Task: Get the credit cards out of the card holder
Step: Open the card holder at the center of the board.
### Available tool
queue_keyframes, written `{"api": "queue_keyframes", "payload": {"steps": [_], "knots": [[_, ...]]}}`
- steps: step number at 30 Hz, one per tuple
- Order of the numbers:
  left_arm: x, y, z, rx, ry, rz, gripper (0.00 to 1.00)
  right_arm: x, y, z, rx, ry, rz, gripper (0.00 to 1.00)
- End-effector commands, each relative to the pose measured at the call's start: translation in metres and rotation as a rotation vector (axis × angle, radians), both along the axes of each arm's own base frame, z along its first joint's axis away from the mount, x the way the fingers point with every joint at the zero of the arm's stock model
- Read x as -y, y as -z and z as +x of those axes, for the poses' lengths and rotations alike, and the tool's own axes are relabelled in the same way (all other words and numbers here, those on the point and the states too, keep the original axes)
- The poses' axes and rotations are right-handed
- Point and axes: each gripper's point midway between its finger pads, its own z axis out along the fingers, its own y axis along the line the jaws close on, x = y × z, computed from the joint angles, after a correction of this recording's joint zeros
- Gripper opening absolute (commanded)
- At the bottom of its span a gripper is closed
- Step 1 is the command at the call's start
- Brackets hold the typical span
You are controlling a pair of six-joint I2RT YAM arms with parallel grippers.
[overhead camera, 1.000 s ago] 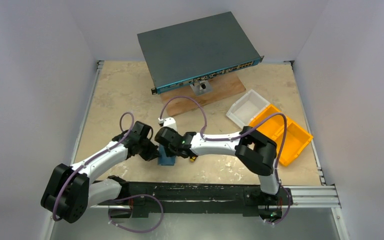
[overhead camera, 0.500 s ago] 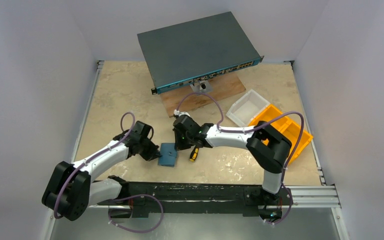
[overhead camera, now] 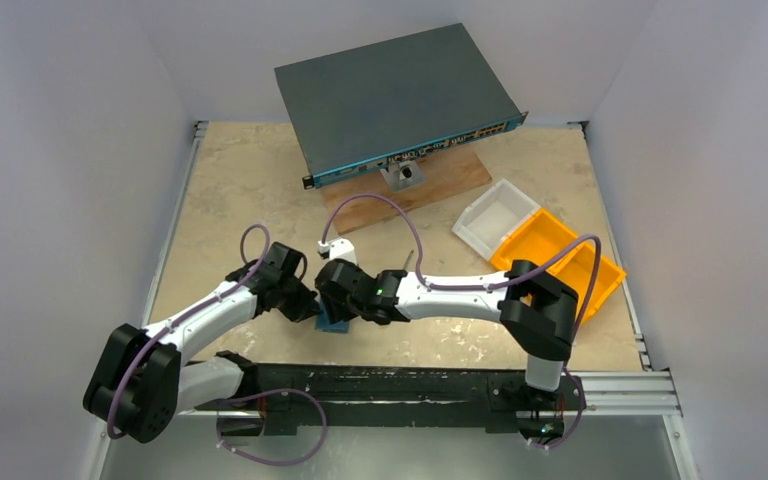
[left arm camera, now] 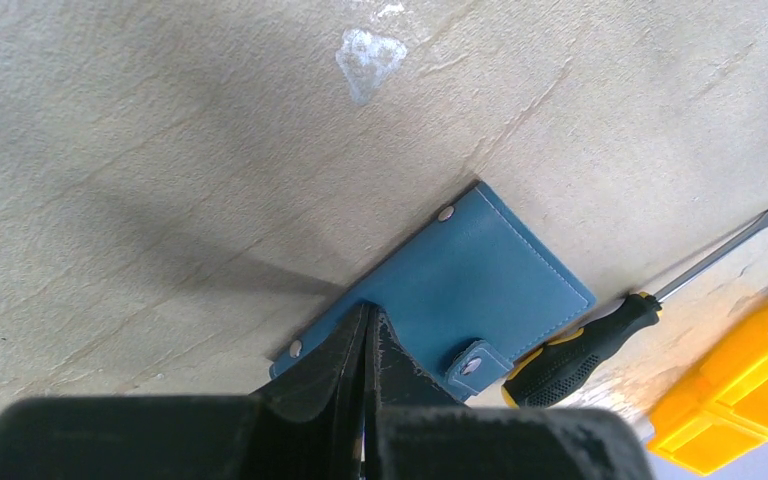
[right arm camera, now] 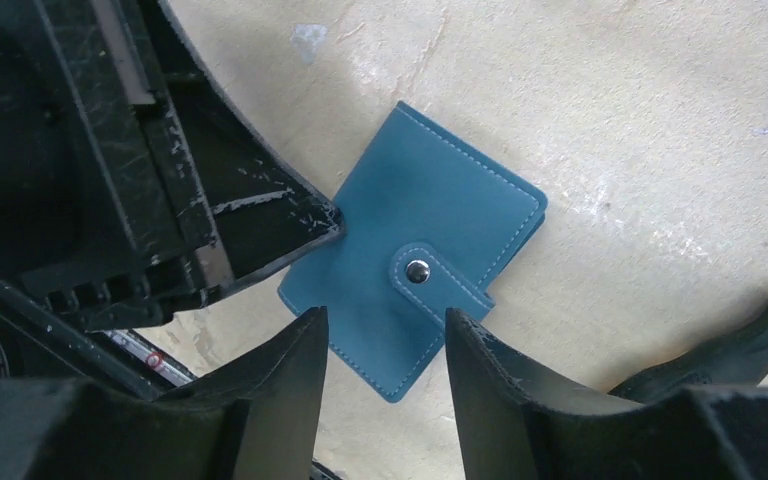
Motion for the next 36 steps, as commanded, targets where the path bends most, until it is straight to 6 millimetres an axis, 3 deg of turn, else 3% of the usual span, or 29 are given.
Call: {"api": "queue_keyframes", "payload": {"steps": [1,14,22,28,36], "knots": [[-0.025,0.018,-0.030,-0.107,0.006,0.118,0.00,0.003,-0.017,0.012,0.102,0.049,-0.034,0.47],[-0.023,0.015,-0.026,-0.085,0.004,0.101,0.00,-0.008,0.024,0.006,0.131,0.005,-0.151,0.45],[-0.022,0.017,-0.026,-0.088,0.006,0.103,0.00,0.003,0.049,0.000,0.103,0.028,-0.238,0.24],[-0.024,0.021,-0.030,-0.106,0.006,0.112,0.00,0.000,0.057,-0.005,0.029,0.026,-0.152,0.00],[-0.026,0.025,-0.035,-0.120,0.005,0.117,0.00,0.006,0.052,0.006,-0.158,0.052,0.114,0.00]]}}
